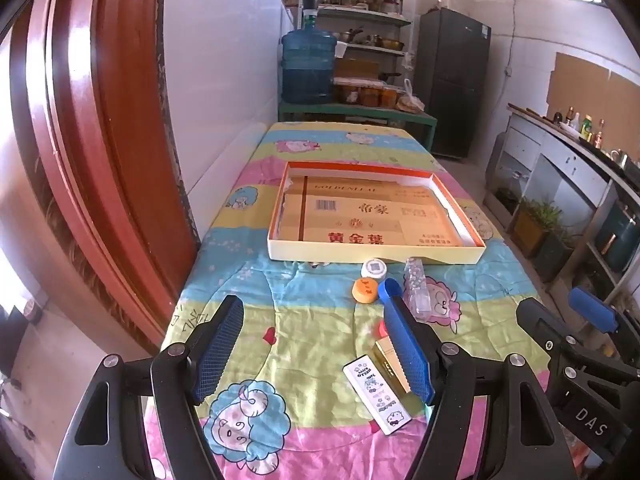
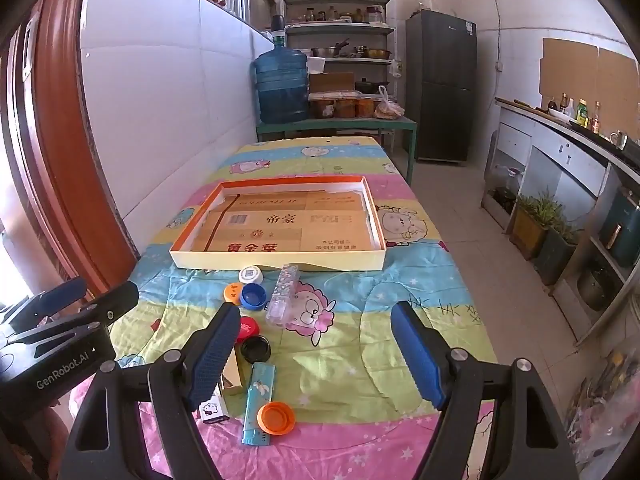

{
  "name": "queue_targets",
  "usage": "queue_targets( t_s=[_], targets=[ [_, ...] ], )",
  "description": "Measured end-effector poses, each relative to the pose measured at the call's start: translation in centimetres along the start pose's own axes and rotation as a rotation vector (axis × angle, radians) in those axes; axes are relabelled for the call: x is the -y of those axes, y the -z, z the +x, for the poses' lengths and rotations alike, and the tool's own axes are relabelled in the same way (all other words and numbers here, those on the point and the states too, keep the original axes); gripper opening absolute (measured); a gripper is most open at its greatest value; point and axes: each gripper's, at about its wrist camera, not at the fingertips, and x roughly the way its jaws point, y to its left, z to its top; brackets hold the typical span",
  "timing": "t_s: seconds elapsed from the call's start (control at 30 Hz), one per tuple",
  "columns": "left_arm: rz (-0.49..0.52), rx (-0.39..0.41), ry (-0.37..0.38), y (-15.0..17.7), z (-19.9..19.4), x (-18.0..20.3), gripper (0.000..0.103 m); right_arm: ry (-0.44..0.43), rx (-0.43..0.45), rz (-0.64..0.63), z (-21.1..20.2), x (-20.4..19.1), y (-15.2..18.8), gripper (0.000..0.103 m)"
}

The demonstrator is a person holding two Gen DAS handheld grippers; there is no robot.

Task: Organize rigid objects

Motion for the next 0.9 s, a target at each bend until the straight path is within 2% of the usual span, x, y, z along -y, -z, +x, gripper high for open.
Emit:
queue_targets(
  t_s=[0.9],
  targets=[
    [0.001,-0.003,0.002,0.21,0.15,-0.06,0.074,-0.016,-0.008,-0.017,0.29,-0.34,0.03,0.077]
  ],
)
